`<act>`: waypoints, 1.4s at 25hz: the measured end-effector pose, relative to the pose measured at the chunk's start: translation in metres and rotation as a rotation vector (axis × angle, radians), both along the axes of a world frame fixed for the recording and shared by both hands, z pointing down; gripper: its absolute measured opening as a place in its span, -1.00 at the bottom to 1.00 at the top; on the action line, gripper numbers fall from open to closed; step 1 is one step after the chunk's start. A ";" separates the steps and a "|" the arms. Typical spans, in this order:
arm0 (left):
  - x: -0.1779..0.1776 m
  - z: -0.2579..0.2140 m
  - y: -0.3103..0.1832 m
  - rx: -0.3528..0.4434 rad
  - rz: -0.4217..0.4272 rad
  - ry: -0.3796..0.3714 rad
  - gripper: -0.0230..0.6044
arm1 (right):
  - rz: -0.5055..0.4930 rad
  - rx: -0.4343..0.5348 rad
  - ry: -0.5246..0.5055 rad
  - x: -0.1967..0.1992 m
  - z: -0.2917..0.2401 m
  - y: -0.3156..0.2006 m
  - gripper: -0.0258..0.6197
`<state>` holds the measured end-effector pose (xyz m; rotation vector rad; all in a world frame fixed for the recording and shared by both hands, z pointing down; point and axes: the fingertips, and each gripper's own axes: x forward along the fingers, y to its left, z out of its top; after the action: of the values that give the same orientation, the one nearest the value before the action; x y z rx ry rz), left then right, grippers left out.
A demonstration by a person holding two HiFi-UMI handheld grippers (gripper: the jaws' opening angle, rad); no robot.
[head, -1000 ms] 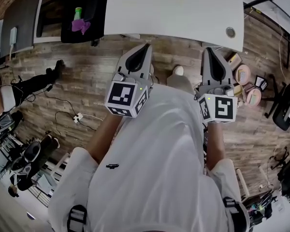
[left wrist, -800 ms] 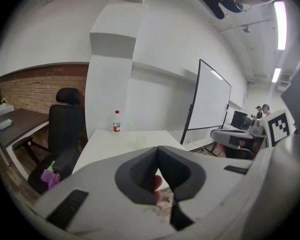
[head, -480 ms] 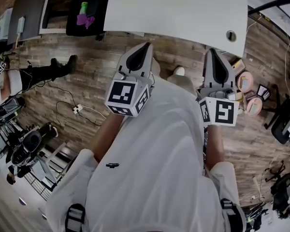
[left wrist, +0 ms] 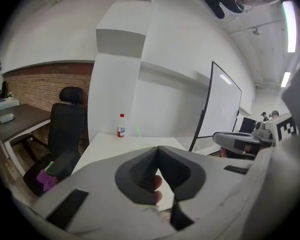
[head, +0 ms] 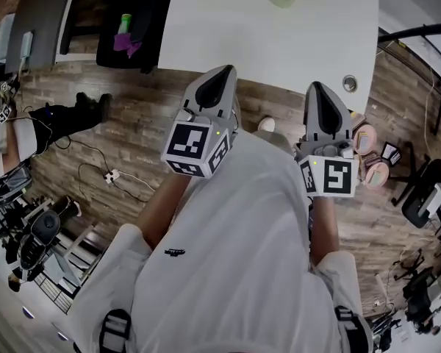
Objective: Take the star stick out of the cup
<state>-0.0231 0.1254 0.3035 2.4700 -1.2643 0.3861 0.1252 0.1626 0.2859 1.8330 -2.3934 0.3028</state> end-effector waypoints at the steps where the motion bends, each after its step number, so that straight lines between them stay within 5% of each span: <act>1: -0.002 0.000 -0.011 0.001 0.013 0.002 -0.92 | 0.007 0.002 0.001 -0.005 -0.001 -0.010 -0.92; 14: -0.050 0.011 -0.125 -0.049 0.159 0.069 -0.92 | 0.095 -0.059 0.103 -0.057 0.006 -0.125 -0.92; 35: -0.027 0.020 -0.176 -0.060 0.122 0.017 -0.92 | 0.066 -0.052 0.086 -0.019 0.031 -0.219 -0.91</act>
<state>-0.0501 -0.0508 0.3237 2.5012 -1.0822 0.4263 0.1060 -0.0568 0.3164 1.8650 -2.2513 0.2840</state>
